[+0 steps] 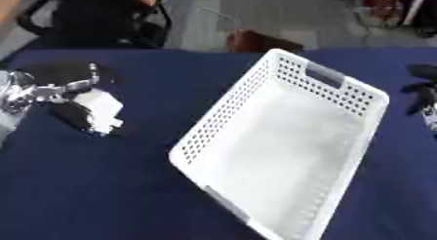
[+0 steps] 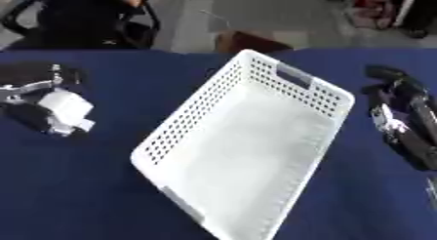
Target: Pick up objects on the table and place them in the box.
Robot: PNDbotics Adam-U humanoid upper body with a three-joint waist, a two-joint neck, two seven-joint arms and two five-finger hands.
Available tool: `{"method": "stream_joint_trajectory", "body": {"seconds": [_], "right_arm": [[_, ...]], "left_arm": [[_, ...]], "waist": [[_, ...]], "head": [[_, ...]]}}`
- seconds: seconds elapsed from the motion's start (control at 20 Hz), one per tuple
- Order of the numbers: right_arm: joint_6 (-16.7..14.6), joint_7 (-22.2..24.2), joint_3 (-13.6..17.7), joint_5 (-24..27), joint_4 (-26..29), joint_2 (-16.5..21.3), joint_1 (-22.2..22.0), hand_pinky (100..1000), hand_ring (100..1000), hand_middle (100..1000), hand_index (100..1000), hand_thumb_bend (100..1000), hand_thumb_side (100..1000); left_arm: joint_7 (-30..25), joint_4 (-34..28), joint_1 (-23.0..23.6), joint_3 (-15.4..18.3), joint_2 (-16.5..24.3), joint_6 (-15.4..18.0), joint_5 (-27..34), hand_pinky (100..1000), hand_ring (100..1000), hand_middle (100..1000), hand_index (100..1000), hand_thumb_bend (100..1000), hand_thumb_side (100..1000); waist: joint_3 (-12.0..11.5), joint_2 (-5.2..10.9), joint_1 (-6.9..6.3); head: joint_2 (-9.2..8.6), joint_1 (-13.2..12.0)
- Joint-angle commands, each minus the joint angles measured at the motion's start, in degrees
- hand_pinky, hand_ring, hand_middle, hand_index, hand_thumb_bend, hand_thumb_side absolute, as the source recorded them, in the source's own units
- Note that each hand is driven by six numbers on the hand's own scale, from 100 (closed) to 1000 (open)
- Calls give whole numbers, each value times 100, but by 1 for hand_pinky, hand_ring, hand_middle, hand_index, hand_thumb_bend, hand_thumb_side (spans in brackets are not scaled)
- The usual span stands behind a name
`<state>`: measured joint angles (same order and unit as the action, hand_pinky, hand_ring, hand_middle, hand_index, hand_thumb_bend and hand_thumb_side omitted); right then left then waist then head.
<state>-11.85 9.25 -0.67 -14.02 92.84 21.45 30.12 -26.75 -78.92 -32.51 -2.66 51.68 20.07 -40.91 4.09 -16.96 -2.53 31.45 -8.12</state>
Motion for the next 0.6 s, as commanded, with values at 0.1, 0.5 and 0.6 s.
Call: {"method": "stream_joint_trajectory", "body": {"seconds": [0.1,0.5,0.6], "right_arm": [[-14,-23,35,31,87,75,106,505,733,873,872,100,754],[-18,-25,42,36,90,72,99,505,734,874,872,100,757],[-20,-24,43,41,92,67,100,505,734,874,872,100,757]], "left_arm": [[-35,69,-16,120,150,-45,-54,704,807,827,852,954,729],[-33,346,39,183,41,-171,-33,684,789,820,848,947,732],[48,456,35,228,-3,-217,-76,683,788,819,848,945,735]], "waist": [[-20,93,7],[-29,80,20],[-26,74,26]], "head": [[-58,51],[-55,50],[-57,49]]}}
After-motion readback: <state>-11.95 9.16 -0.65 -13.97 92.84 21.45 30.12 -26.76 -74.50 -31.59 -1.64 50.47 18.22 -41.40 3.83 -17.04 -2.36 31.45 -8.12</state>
